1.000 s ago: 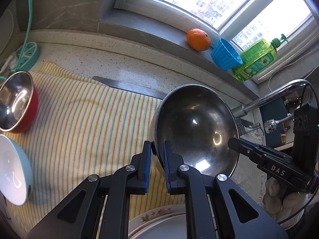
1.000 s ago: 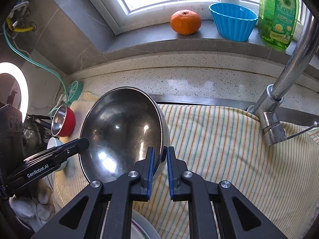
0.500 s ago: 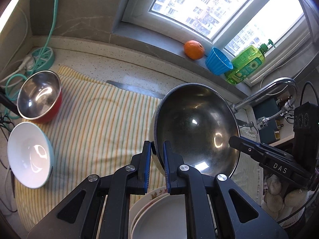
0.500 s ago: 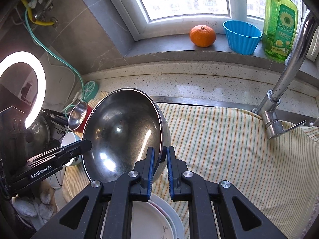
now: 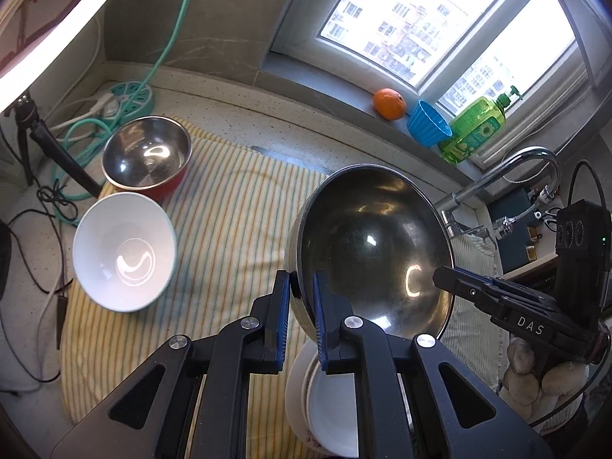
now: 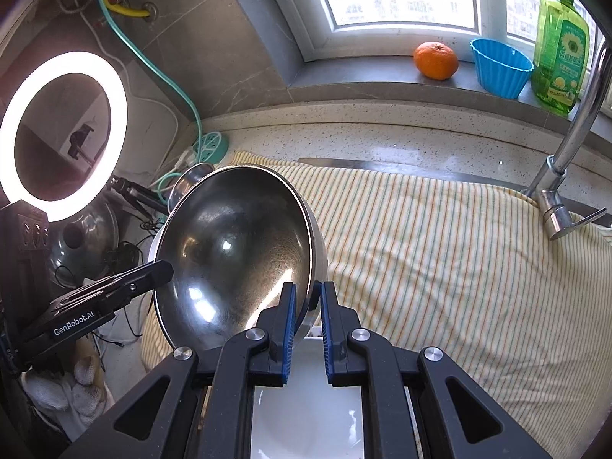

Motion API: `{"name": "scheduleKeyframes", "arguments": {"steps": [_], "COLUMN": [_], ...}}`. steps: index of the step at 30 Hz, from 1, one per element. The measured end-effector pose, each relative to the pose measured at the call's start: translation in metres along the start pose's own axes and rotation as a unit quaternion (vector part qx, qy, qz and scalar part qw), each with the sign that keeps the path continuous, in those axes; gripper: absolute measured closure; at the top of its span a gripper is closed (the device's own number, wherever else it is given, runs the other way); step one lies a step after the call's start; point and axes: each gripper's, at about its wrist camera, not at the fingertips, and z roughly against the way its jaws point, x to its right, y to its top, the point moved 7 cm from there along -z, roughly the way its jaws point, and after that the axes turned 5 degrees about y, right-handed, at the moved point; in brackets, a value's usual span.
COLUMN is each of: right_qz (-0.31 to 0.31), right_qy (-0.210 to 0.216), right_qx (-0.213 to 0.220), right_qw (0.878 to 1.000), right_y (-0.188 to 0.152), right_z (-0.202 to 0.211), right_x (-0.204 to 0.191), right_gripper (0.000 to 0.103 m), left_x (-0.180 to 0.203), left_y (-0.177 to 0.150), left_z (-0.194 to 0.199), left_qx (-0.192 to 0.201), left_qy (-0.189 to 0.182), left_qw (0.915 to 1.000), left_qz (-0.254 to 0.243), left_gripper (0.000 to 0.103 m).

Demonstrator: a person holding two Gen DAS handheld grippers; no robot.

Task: Organize plates and bowls
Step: 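Lift the steel bowl and carry it toward the plate stack, then lower the steel bowl onto the towel beside the white plate stack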

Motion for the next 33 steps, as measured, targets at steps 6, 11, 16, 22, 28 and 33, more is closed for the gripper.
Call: {"name": "scheduleKeyframes", "arguments": {"steps": [6,11,16,22,28,33], "right_qz": [0.006,0.009,0.017,0.018,0.023,0.025], "right_qy": [0.01,0.017,0.02,0.026,0.028,0.027], "right_qx": [-0.015,-0.025,-0.036,-0.054,-0.066,-0.081], "right_qw": [1.0,0.999,0.999,0.998,0.997,0.996], "right_y": [-0.021,-0.036,-0.052,-0.071,-0.083,-0.093], "right_z": [-0.014,-0.023,-0.034,-0.049,-0.062,-0.074], "right_x": [-0.025,-0.043,-0.06,-0.075,-0.086,-0.089], "right_gripper": [0.091,0.091,0.091,0.091,0.091,0.091], "left_x": [-0.025,-0.044,-0.061,-0.078,-0.095,-0.105], "left_y": [-0.016,-0.031,-0.044,-0.057,-0.068,-0.078], "left_z": [0.013,0.022,0.028,0.033,0.034,0.029], "left_qx": [0.001,-0.002,-0.007,-0.012,-0.017,-0.03], "left_qy": [0.006,0.01,0.015,0.022,0.024,0.027], "left_qw": [0.9999,0.9997,0.9993,0.9989,0.998,0.9972], "left_qz": [0.015,0.023,0.032,0.041,0.057,0.063], "left_gripper": [0.093,0.093,0.093,0.093,0.093,0.093]}}
